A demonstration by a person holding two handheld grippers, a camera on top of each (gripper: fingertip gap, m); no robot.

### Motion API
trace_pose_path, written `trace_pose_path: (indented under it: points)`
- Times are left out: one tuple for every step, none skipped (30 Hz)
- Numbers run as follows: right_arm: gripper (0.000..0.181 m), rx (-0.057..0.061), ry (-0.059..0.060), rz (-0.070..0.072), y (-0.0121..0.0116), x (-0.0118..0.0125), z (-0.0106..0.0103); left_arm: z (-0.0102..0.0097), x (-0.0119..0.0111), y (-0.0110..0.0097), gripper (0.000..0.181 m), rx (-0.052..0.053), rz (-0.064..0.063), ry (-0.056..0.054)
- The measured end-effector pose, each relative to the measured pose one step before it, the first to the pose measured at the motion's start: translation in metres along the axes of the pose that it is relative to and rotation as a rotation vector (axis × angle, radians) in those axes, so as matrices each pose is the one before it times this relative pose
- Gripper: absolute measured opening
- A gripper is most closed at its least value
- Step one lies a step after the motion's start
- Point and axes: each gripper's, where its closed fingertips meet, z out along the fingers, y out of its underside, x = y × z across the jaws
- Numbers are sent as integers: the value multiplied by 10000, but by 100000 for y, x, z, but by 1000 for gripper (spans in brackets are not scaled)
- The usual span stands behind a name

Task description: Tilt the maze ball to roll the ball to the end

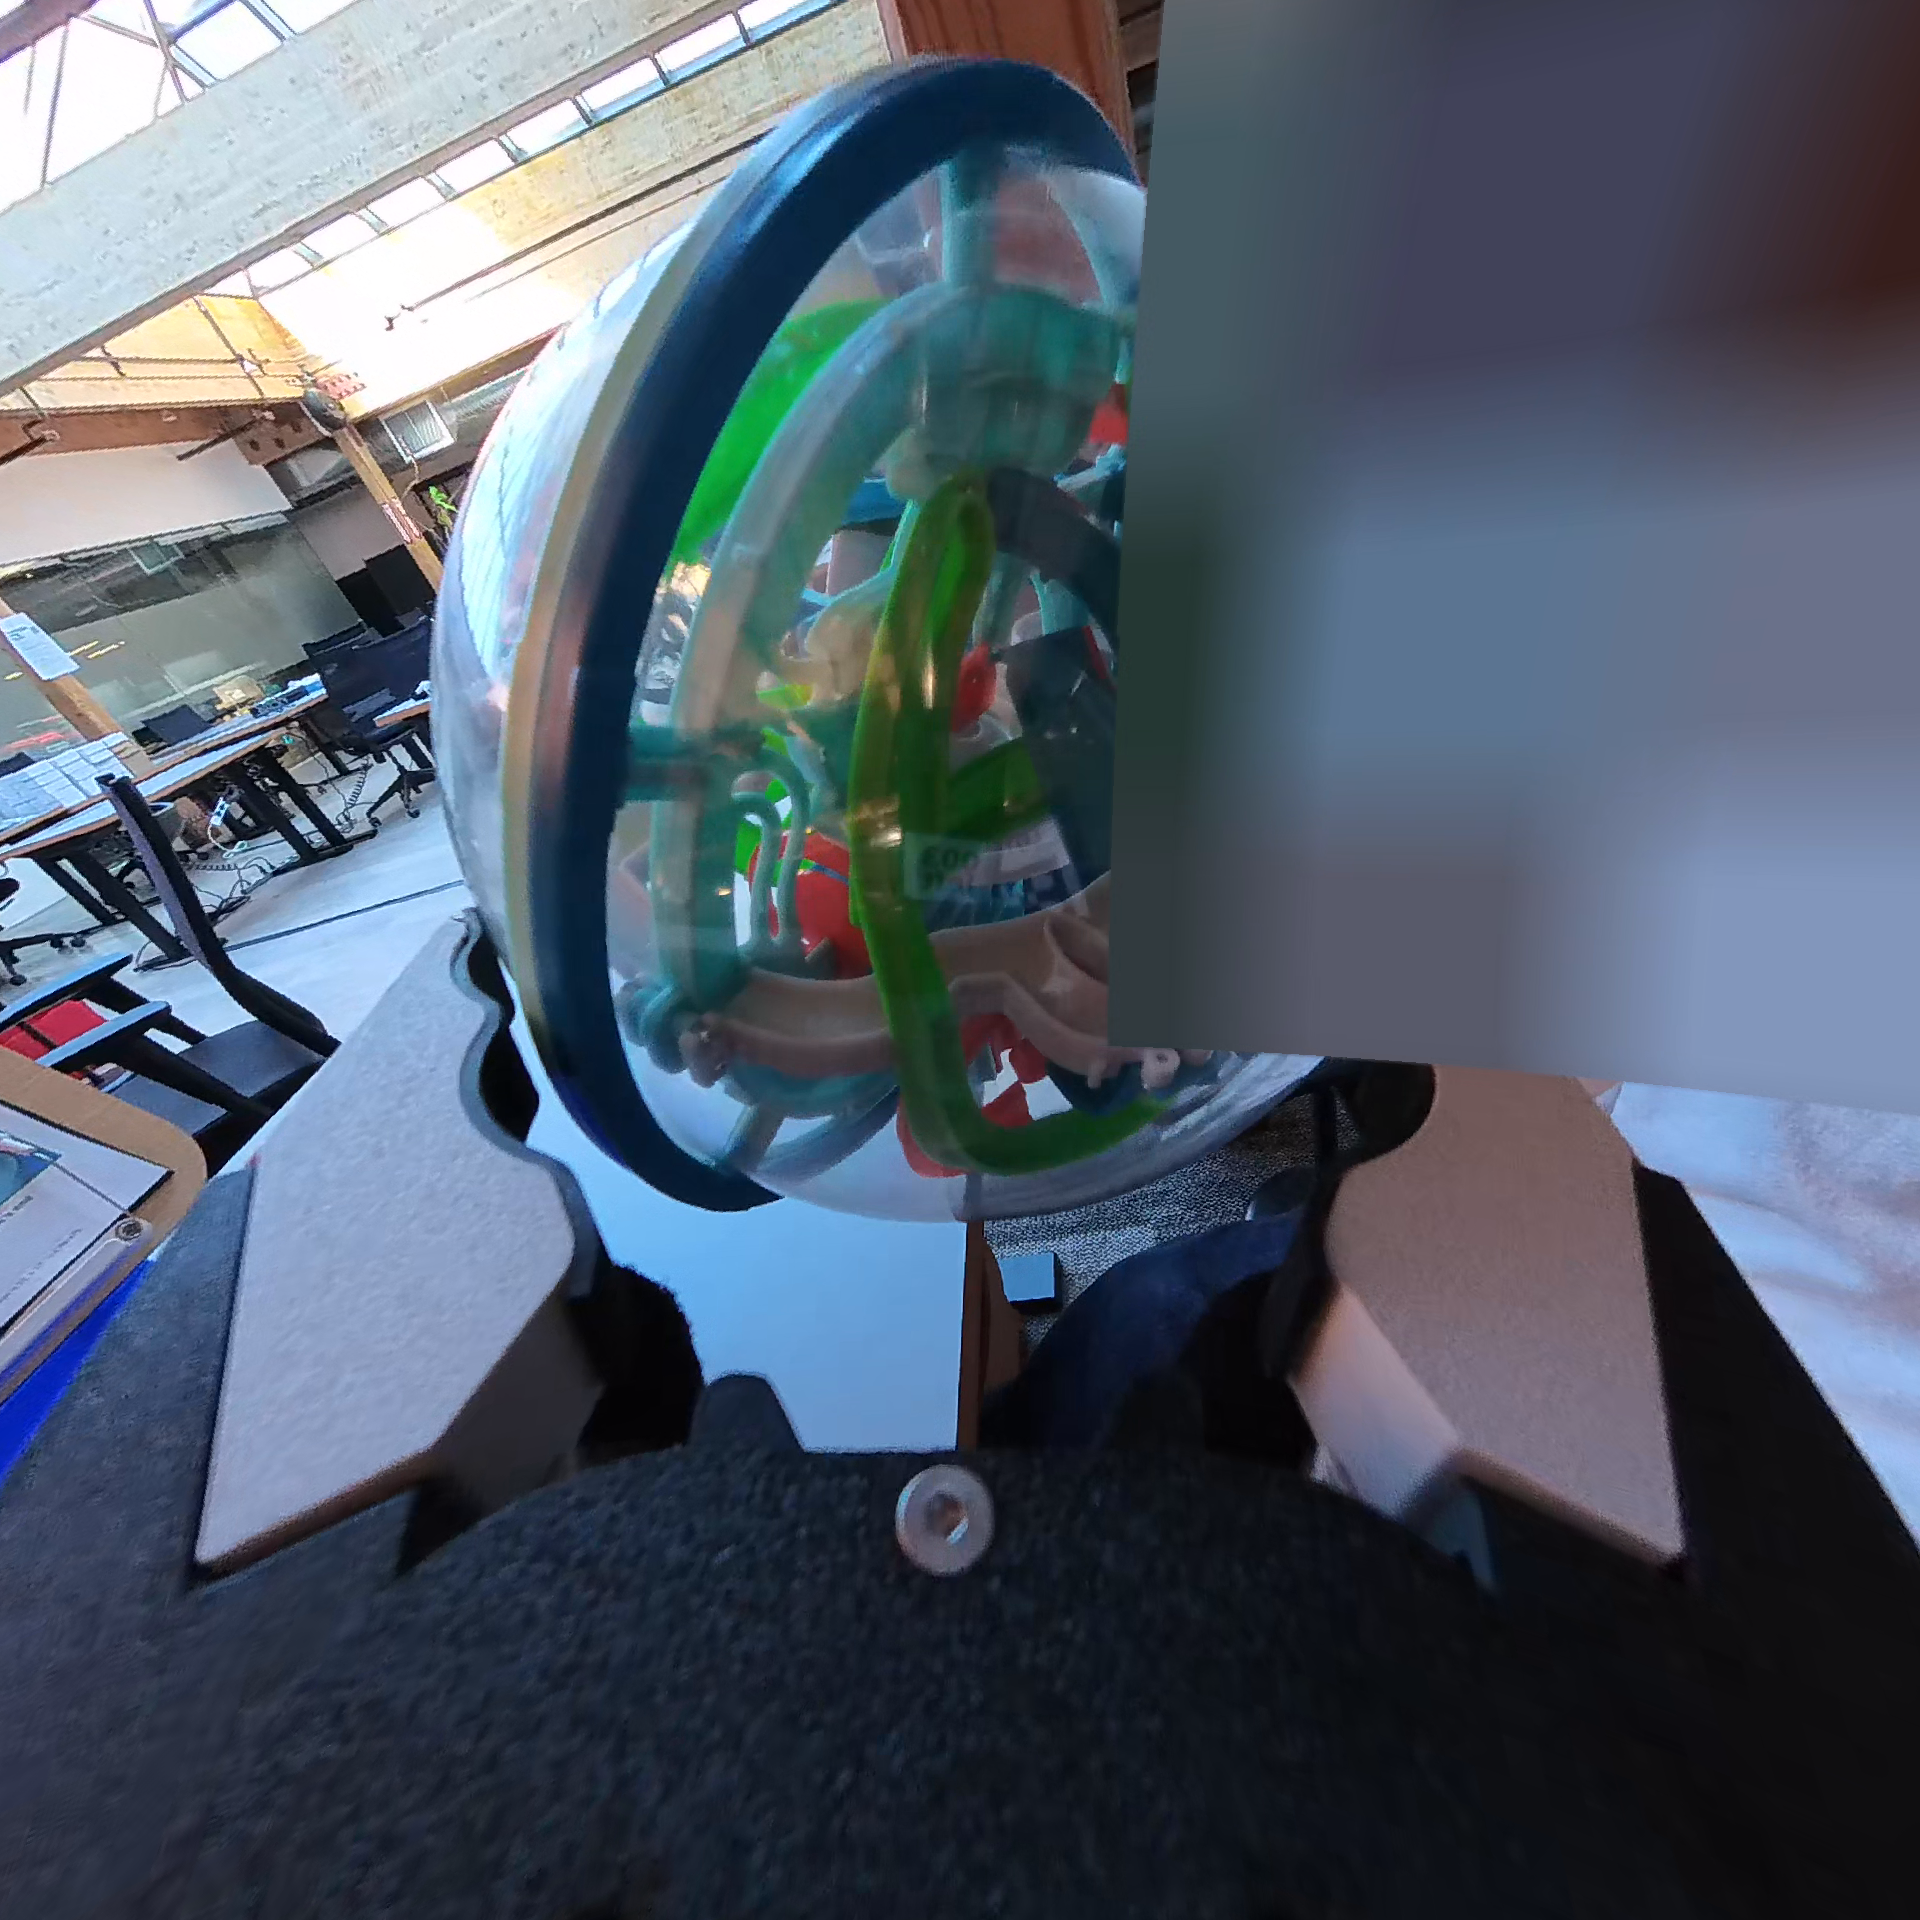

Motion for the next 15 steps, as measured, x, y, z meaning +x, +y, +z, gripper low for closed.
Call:
trace_pose_path:
  points:
    - [137, 4, -1, 9, 5, 2, 1, -11, -9, 15, 158, 2, -10, 5]
    - [137, 5, 0, 11, -2, -3, 10, -6, -1, 6, 158, 8, -14, 9]
    - [137, 5, -2, 10, -14, -3, 3, -4, 17, 3, 158, 0, -14, 11]
    - [137, -4, -4, 7, -3, -5, -17, 1, 7, 11, 158, -5, -10, 9]
    - [137, -9, -1, 3, 5, 3, -6, 4, 2, 5, 158, -1, -8, 6]
    - [137, -5, 0, 4, 6, -4, -18, 13, 19, 18, 158, -1, -5, 4]
    - [137, -9, -4, 6, 34, -2, -15, 9, 17, 32, 158, -13, -3, -3]
    - [137, -16, -4, 4, 50, 5, 1, 5, 15, 36, 158, -24, -2, -8]
    - [137, -20, -2, 13, 79, 10, 3, 18, -24, 39, 158, -26, -9, -10]
    - [137, -30, -2, 40, 94, 23, 15, -23, -60, 29, 158, -21, -31, -11]
    - [137, -36, -1, 64, 107, 41, 23, -138, -109, -5, 158, -14, -61, -6]
    - [137, -28, -2, 102, 123, 57, 31, -134, -114, -52, 158, -1, -96, 2]
    - [138, -8, -4, 142, 106, 82, 34, 36, -72, -14, 158, 8, -127, 11]
    - [137, 13, -10, 140, 106, 83, 19, 43, -39, 46, 158, -4, -135, 18]
    - [138, 7, -15, 131, 115, 72, 22, 30, -62, 87, 158, -24, -130, 18]
